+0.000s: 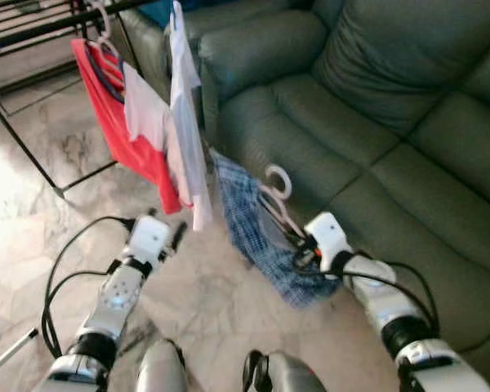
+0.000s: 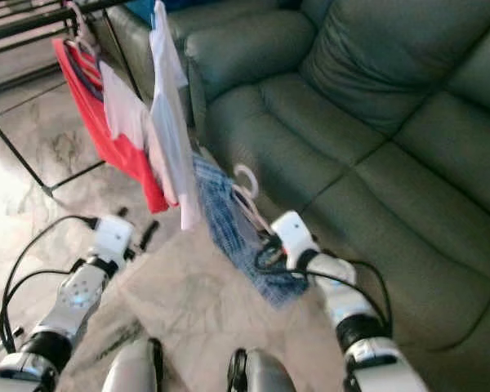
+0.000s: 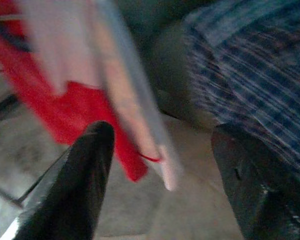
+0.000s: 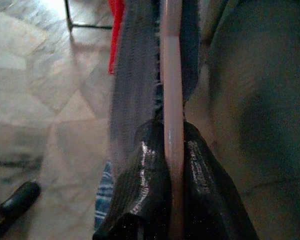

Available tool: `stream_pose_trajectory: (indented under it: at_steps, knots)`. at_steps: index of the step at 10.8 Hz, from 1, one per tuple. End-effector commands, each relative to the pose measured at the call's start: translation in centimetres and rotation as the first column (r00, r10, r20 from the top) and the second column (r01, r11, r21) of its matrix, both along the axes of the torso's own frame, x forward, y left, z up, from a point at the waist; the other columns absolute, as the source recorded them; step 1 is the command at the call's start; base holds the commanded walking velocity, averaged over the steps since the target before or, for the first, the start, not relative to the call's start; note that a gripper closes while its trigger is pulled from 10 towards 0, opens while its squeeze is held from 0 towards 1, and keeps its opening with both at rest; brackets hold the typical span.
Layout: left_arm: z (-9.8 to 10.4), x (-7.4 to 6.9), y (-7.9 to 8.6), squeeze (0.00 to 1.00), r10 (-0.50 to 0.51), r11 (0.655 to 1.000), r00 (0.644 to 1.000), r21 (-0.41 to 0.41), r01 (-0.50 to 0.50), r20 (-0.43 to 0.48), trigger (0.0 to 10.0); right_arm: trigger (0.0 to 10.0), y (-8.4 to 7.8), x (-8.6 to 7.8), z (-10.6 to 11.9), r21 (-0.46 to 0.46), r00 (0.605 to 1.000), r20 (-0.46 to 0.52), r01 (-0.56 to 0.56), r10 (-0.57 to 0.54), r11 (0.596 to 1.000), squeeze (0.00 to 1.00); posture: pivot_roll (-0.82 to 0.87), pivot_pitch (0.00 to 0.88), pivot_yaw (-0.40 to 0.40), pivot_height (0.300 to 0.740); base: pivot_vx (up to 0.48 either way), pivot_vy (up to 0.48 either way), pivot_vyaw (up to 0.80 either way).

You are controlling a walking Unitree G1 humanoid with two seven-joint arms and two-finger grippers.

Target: Hang hanger

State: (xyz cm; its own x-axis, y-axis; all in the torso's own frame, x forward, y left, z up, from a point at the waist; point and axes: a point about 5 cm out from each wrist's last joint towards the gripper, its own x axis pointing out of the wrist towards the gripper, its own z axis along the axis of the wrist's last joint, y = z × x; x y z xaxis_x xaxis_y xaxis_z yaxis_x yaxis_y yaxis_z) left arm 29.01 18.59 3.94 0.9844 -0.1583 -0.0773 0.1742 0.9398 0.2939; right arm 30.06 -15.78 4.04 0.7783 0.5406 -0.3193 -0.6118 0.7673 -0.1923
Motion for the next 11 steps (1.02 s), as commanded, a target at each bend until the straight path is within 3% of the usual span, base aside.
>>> stream_pose_trajectory:
  at_steps: [1,2,3,8,11]
  knots:
    - [0.0,-0.2,0.8,1.0,0.087,0.996,0.996,-0.03,-0.087,0.009,10.0,6.0,0.4,0.1,0.7,0.018,0.998,0.056,0.002,-0.003,1.0,0.0,0.05,0.117,-0.09,0.74,0.0,0.0,0.0]
    - [0.1,-0.2,1.7,1.0,0.198,0.973,0.98,-0.122,-0.196,0.004,10.0,10.0,1.3,0.1,1.2,0.055,0.995,0.097,0.006,-0.011,0.998,0.0,0.05,0.113,-0.093,0.74,0.0,0.0,0.41]
    - [0.3,-0.3,2.0,0.02,0.223,0.966,0.975,-0.14,-0.219,0.014,10.0,10.0,1.6,0.2,1.5,0.088,0.993,0.117,0.023,-0.034,0.996,0.0,0.05,0.112,-0.094,0.74,0.0,0.0,0.75]
    - [1.0,-0.4,2.6,0.0,0.264,0.957,0.964,-0.136,-0.257,0.037,10.0,10.0,2.4,-0.6,1.6,0.109,0.994,0.107,0.002,-0.014,0.994,0.0,0.04,0.115,-0.088,0.74,0.0,0.0,0.73]
    - [1.5,0.1,2.7,0.0,0.265,0.957,0.963,-0.134,-0.256,0.053,10.0,10.0,2.5,-0.6,1.7,0.105,0.995,0.104,-0.003,-0.008,0.994,0.0,0.04,0.112,-0.093,0.74,0.321,0.0,0.48]
